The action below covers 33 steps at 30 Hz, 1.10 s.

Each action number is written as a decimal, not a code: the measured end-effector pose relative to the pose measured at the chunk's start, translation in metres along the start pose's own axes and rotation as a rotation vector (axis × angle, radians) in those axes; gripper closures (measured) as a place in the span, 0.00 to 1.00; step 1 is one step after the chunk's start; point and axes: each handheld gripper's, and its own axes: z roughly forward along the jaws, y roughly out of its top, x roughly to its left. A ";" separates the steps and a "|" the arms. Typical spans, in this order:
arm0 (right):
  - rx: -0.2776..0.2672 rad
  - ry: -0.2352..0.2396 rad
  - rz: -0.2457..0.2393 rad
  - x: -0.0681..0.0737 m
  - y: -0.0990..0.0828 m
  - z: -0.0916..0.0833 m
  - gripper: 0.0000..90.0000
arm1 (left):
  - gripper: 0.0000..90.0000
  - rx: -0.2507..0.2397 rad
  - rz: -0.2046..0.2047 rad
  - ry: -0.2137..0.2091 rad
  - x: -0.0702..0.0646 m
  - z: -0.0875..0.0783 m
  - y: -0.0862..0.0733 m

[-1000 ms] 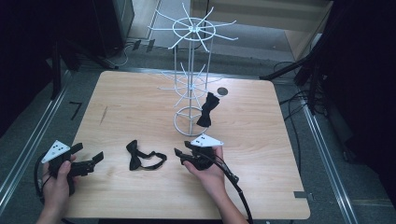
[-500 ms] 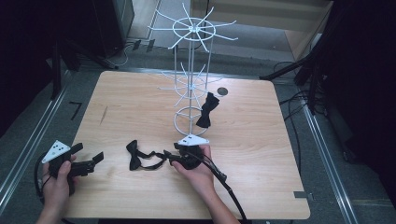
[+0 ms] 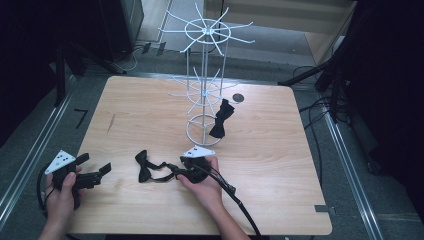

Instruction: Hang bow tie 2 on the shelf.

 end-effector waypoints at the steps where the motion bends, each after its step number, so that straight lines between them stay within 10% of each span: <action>1: 0.012 -0.008 -0.006 0.000 0.000 0.001 0.61 | 0.02 0.000 0.000 0.000 0.000 0.000 0.000; 33: 0.049 -0.136 -0.148 0.018 -0.010 -0.007 1.00 | 0.02 0.005 0.003 0.002 -0.002 0.000 0.000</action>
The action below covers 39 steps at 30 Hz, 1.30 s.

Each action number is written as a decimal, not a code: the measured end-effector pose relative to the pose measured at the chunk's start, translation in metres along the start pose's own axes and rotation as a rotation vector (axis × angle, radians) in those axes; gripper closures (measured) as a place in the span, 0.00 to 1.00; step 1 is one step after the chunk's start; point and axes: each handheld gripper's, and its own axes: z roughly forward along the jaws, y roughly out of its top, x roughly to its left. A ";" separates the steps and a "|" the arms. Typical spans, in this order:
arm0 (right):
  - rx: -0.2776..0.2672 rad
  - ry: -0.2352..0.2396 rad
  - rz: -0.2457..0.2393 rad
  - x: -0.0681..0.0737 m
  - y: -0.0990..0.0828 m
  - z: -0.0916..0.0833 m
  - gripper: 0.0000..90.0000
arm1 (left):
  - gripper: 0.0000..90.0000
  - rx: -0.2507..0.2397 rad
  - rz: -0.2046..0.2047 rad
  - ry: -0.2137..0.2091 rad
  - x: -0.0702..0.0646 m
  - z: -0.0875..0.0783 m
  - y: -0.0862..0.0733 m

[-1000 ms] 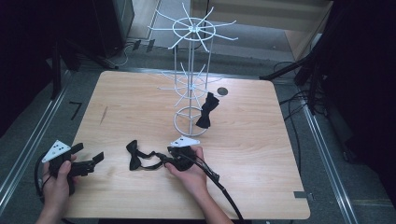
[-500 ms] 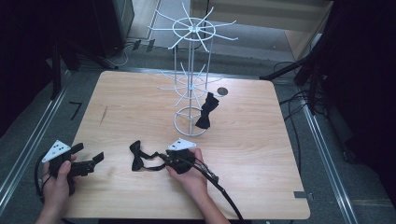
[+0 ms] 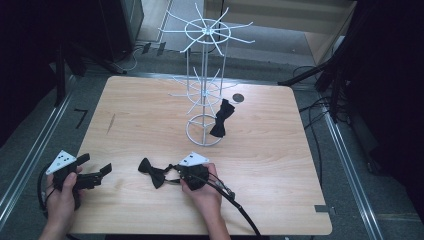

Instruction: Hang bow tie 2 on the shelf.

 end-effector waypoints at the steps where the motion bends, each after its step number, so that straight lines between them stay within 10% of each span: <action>1: -0.006 -0.014 -0.025 0.004 0.000 0.000 1.00 | 0.02 -0.002 -0.001 0.001 0.000 0.000 0.000; 11: -0.156 -0.016 0.016 0.008 -0.008 -0.014 1.00 | 0.02 -0.004 -0.003 0.000 0.000 0.000 0.000; 39: -0.279 -0.067 0.017 0.007 0.007 -0.051 1.00 | 0.02 0.001 -0.008 -0.010 0.001 0.000 0.000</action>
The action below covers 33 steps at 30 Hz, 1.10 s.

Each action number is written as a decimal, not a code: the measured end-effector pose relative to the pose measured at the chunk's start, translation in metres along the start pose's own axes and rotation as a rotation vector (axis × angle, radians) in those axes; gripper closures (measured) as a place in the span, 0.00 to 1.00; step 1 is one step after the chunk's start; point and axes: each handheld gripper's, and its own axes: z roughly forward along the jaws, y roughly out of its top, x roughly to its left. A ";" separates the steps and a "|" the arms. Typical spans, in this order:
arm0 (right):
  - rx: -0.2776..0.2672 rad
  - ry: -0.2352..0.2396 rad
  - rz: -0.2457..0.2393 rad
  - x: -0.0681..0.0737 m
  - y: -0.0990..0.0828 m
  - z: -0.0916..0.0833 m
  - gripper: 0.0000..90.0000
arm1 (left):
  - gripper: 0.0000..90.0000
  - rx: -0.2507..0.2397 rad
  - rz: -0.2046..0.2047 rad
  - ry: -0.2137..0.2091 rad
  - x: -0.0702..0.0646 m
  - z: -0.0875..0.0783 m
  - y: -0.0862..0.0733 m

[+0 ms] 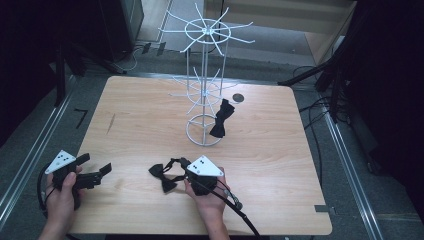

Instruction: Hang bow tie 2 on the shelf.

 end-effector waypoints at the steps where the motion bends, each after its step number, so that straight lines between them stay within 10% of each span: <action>1: 0.000 0.000 0.000 0.000 0.000 0.000 1.00 | 0.02 0.001 0.000 0.000 0.000 0.000 0.000; 33: -0.096 -0.087 -0.037 -0.009 0.030 -0.040 1.00 | 0.02 0.008 0.013 0.004 -0.001 0.001 0.000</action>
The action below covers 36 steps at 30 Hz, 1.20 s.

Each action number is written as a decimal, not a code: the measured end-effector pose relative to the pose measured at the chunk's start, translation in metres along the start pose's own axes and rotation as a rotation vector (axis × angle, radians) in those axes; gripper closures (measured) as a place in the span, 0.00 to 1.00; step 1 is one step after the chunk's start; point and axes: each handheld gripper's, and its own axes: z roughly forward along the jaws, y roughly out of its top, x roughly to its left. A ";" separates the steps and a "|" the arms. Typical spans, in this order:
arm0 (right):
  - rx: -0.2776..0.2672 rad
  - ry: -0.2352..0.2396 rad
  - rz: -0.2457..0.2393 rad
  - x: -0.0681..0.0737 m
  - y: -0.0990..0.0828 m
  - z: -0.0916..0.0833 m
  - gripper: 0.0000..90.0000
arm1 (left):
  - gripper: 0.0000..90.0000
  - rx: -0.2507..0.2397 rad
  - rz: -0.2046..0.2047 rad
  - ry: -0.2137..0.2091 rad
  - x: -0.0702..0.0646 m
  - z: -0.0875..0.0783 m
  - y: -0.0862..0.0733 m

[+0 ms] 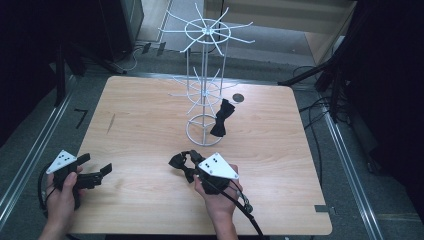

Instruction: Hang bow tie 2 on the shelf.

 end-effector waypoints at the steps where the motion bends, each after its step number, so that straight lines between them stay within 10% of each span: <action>1: 0.000 -0.008 -0.014 0.000 0.001 -0.001 1.00 | 0.02 -0.002 -0.001 0.000 0.000 0.000 0.000; 36: -0.065 -0.083 -0.080 -0.044 0.051 -0.030 1.00 | 0.02 0.009 0.014 -0.002 -0.001 0.002 0.001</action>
